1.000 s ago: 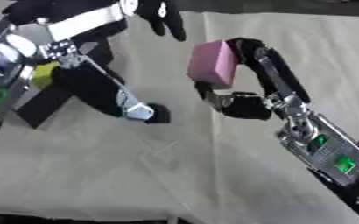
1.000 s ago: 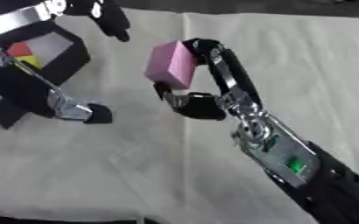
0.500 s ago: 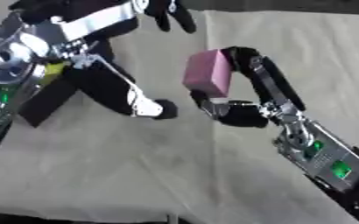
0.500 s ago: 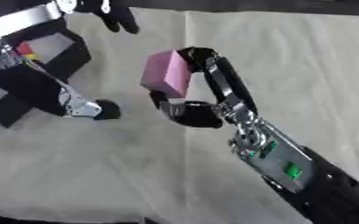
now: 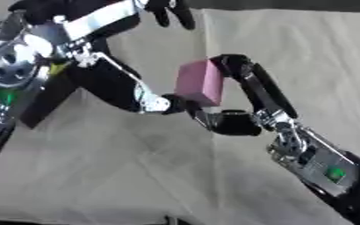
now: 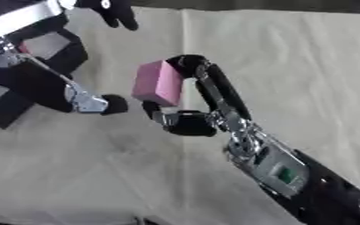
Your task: Pick up the objects with one hand, pass them to the other hand, and then place them into the box on the other side of the table.
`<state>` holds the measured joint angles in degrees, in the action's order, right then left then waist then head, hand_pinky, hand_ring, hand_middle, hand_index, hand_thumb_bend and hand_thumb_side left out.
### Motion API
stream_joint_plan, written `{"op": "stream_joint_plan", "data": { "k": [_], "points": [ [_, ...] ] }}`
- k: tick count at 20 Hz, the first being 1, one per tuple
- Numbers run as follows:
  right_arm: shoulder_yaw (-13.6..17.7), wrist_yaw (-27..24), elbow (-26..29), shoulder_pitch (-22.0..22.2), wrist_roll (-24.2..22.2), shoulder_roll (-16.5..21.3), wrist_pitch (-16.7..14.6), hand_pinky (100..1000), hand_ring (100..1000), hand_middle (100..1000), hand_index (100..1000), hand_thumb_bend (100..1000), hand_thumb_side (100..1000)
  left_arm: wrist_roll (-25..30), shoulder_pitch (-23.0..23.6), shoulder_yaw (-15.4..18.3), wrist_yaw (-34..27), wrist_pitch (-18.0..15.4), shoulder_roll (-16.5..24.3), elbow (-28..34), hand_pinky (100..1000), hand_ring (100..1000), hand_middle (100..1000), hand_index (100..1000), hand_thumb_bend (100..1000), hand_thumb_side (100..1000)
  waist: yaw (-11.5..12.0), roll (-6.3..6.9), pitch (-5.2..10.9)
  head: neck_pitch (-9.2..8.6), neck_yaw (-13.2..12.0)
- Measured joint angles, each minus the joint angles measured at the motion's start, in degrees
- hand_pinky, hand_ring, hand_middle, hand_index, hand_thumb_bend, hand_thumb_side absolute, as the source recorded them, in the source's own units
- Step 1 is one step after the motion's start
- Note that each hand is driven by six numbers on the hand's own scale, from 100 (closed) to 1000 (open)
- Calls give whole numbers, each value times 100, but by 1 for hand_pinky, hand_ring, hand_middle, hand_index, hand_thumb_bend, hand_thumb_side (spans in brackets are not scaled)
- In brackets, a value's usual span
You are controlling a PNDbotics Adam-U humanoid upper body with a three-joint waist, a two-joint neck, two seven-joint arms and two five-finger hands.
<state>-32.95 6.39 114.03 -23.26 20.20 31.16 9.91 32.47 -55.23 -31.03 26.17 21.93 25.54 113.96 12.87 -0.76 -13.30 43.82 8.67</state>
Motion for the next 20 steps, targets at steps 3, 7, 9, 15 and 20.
{"op": "stream_joint_plan", "data": {
  "k": [3,7,9,15,20],
  "points": [
    [-35,38,0,-46,-27,0,-24,733,687,540,517,387,100,79,-58,-54,-63,85,-40,0,868,721,750,751,654,266,5,0,-12,0,8],
    [-68,41,0,-105,-42,0,-49,732,687,538,516,259,100,160,-133,-102,-82,165,-99,-38,861,720,747,752,654,264,18,0,-20,0,32],
    [-81,41,0,-120,-24,0,-66,732,687,538,516,232,100,149,-155,-131,-17,178,-110,-114,858,720,746,753,653,263,19,0,-25,0,49],
    [-119,44,0,-144,93,0,-73,730,687,538,515,203,100,-41,-204,-250,307,68,-229,-576,850,723,743,756,646,251,17,0,-47,0,54],
    [-139,71,0,-146,165,0,-114,731,689,538,515,207,100,-161,-238,-344,487,-61,-274,-913,844,726,743,760,640,242,10,2,-52,0,56]
  ]
}}
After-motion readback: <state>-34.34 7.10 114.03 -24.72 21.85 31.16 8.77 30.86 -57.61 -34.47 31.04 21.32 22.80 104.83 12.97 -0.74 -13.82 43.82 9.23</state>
